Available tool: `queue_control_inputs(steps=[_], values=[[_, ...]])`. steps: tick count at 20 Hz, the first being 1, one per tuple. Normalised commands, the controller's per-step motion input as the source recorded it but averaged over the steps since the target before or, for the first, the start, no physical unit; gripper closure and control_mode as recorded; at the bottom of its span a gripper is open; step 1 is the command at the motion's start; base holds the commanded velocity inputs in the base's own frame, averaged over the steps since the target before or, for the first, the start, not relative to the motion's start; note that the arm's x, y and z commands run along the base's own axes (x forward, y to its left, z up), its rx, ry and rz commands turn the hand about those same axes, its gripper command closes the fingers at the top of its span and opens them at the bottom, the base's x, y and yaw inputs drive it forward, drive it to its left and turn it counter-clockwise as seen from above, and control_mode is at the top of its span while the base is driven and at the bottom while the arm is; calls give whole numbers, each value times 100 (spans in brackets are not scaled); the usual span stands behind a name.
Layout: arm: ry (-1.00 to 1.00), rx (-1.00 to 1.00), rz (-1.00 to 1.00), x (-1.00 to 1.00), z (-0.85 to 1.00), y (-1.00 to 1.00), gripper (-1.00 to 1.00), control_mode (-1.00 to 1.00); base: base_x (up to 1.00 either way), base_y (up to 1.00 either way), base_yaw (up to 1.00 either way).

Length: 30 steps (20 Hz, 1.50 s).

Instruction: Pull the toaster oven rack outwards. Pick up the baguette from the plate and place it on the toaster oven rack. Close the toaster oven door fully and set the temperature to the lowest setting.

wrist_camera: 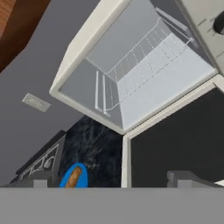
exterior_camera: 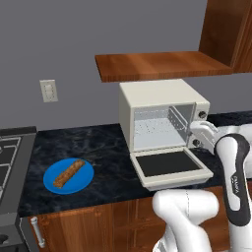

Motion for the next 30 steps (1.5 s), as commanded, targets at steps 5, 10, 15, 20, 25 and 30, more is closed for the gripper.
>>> queue_control_inputs(steps=[5, 10, 15, 20, 25, 30], values=[[-5, 2, 2, 70, -10, 0, -100, -100, 0, 0, 0], [-4, 6, 12, 49, -24, -3, -100, -100, 0, 0, 0], [-1, 6, 9, 44, -13, -3, -100, -100, 0, 0, 0], [-1, 1, 0, 22, -1, 0, -100, -100, 0, 0, 0], [0, 0, -6, 9, -1, 3, -100, -100, 0, 0, 0], [0, 0, -11, 19, -11, 17, -100, -100, 0, 0, 0]])
